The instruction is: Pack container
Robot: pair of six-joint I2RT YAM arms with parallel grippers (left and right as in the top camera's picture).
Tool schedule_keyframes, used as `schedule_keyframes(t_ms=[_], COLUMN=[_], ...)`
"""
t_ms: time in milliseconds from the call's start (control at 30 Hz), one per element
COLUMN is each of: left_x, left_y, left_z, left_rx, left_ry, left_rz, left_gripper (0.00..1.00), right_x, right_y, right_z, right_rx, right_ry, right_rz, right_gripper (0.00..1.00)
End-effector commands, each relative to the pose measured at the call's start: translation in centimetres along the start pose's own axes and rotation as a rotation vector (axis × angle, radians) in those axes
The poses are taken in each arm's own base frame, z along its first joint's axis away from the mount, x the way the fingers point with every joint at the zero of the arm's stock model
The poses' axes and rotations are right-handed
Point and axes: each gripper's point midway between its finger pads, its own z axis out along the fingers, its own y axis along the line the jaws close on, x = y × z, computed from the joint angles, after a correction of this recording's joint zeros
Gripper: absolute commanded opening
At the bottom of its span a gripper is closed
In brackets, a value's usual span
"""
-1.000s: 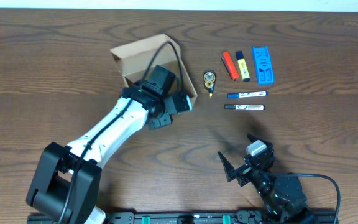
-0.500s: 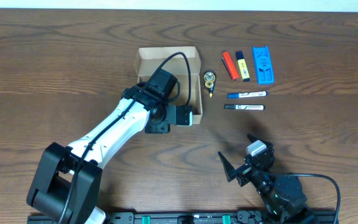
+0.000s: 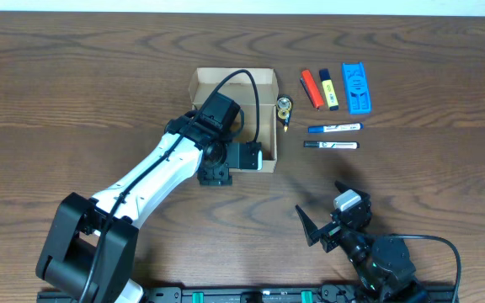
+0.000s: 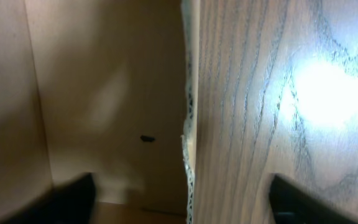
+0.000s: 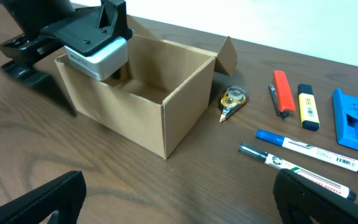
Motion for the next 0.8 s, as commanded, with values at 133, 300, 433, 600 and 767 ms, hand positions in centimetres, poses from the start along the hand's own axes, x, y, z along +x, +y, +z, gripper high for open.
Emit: schedule_keyframes(t_ms=[133,300,433,600,767], left_x=[-1.2,-2.4,-2.1,0.2,2.0], left_y=[2.1,3.1,2.4,0.8,-0.3], left_z=[-3.2,-8.3,-12.6,-16.1,-19.1], left_rx=[-0.100,-0.187,-0.233,-0.248,-0.219], left_ry=[-0.040,-0.117,-0.166,-0.192,-0.295], left_rz=[-0.150,-0.284,-0.389,-0.591,-0.785], left_gripper=[0.95,0.95,0.95,0.95,0.95], right_x=[0.0,0.0,0.0,0.0,0.0], right_y=[0.0,0.0,0.0,0.0,0.0], right_z=[0.0,0.0,0.0,0.0,0.0], right_rx=[0.001,0.001,0.001,0.001,0.001], right_ry=[-0.004,-0.004,-0.004,-0.004,-0.004], right_rz=[-0.016,-0.016,-0.016,-0.016,-0.016], right_gripper=[0.99,1.00,0.99,0.99,0.99])
